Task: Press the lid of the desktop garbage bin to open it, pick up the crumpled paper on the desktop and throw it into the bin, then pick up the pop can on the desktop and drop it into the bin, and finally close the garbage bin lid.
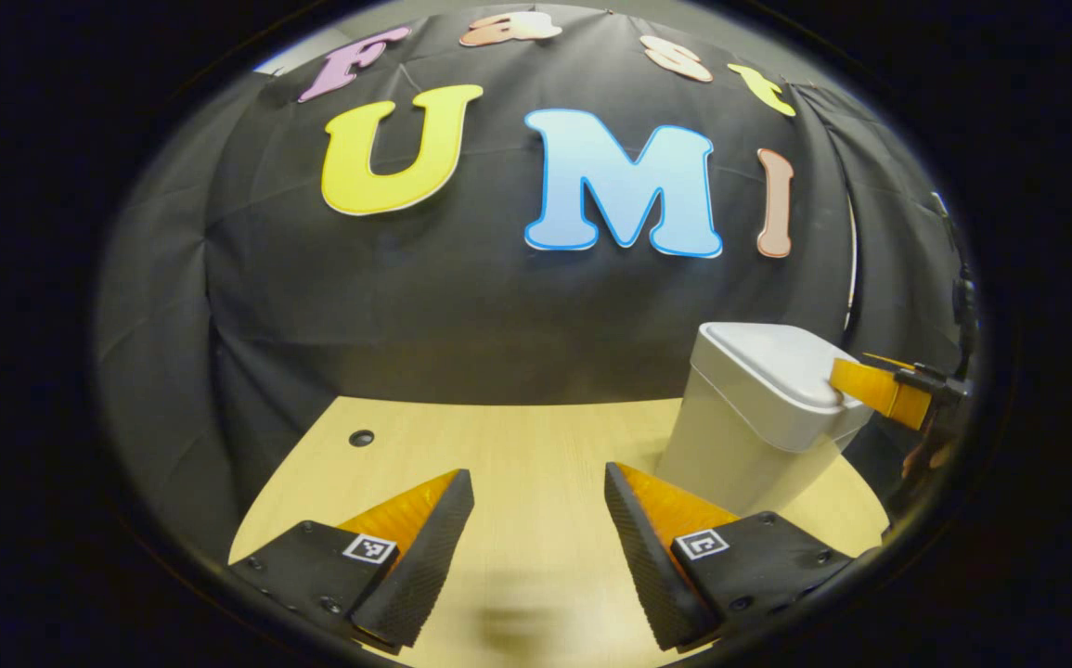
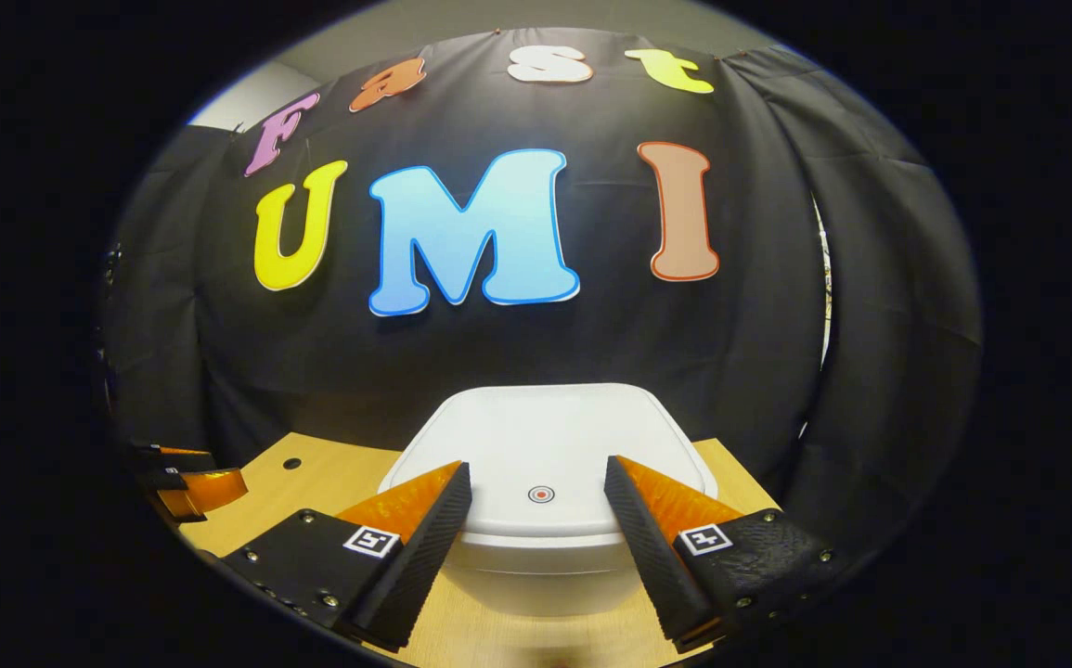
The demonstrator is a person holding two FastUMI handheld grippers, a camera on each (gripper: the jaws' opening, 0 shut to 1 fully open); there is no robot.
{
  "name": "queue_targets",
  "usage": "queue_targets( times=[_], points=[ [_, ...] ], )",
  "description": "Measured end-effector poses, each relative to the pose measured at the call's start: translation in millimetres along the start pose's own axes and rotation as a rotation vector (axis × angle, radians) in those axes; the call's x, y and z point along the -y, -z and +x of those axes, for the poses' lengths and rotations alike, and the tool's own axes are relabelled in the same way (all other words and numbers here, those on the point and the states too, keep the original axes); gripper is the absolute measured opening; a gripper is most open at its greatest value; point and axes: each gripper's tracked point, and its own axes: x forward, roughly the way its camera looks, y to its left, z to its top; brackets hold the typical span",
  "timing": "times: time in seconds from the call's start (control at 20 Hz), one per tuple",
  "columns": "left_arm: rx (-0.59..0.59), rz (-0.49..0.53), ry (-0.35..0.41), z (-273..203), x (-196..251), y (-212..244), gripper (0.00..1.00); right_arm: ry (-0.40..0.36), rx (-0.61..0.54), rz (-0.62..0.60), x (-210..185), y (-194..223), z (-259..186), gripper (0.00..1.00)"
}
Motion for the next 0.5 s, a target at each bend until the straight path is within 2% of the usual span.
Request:
queue_targets(
  times=[0.5],
  points=[
    [-0.002,-0.003,0.009,-3.0,2.6,2.6,0.93,0.007,0.068,-0.004,0.3,5.0,1.3,0.94]
  ],
)
